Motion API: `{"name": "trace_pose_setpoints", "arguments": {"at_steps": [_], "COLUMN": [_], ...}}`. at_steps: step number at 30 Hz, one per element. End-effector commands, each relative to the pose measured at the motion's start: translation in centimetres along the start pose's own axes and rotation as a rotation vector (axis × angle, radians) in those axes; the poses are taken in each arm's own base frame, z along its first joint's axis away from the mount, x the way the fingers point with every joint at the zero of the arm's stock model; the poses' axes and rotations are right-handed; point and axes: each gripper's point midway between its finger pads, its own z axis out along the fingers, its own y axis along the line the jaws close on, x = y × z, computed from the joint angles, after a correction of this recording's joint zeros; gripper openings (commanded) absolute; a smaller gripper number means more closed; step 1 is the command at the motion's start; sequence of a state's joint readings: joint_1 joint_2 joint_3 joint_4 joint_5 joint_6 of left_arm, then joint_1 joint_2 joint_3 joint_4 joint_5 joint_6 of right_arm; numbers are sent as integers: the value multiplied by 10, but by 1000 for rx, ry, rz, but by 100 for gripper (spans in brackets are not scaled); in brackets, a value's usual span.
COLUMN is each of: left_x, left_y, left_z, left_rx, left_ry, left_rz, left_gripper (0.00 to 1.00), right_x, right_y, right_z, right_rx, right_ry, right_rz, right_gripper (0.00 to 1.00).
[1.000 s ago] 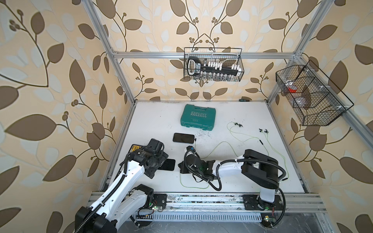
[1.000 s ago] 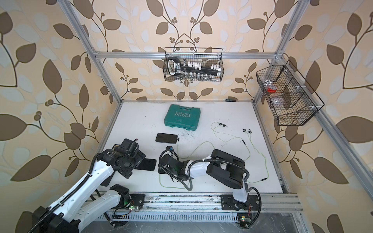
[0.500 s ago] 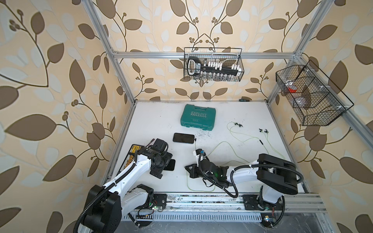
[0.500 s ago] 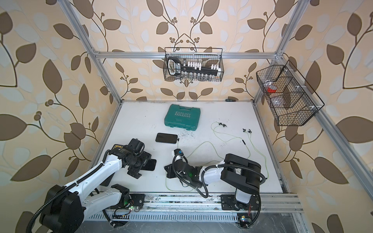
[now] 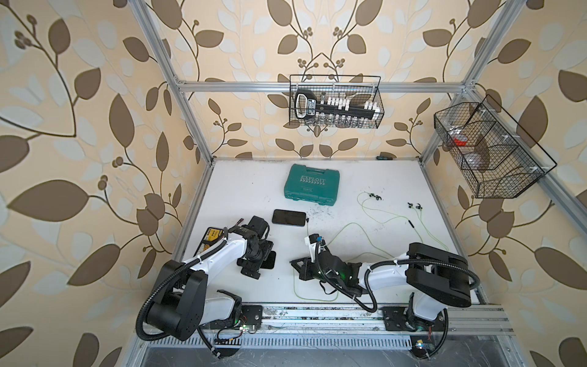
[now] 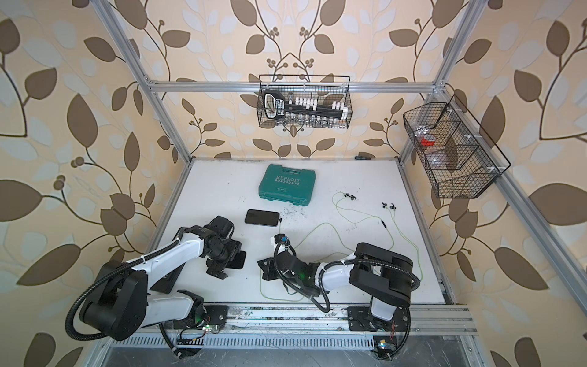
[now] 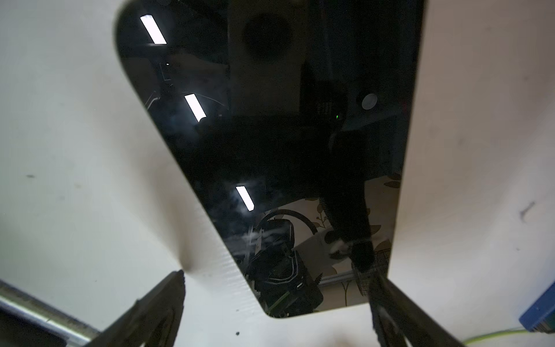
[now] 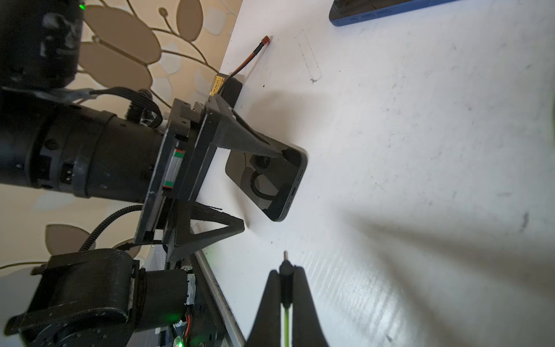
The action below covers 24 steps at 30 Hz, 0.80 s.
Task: Plug wired earphones into phones
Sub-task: Pick up the wired earphone from the center of the board, then pick up the phone at the center of the board.
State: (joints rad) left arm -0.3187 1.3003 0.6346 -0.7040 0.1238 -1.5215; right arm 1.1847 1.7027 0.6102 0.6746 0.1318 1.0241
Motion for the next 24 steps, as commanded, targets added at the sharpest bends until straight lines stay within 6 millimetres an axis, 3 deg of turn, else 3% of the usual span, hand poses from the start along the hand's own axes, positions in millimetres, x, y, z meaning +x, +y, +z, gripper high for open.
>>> {"name": "trace_pose_setpoints", "arguments": {"at_steps": [1, 19, 24], "left_x": [1, -8, -7], "left_y": [-13, -20, -11], "left_z": [-6, -6, 8], "left_rx": [15, -63, -142], "left_ry": [6, -49, -39], "left_rz": [-20, -86, -103], "left_gripper": [95, 92, 88], "right_x": [-1, 2, 2], "right_y": [-1, -9, -13], "right_z": [-4, -1, -1], "right_rx": [1, 29, 45], "right_ry": [-18, -16, -19], "right_rz": [-6, -22, -29], "right_gripper": [0, 0, 0]}}
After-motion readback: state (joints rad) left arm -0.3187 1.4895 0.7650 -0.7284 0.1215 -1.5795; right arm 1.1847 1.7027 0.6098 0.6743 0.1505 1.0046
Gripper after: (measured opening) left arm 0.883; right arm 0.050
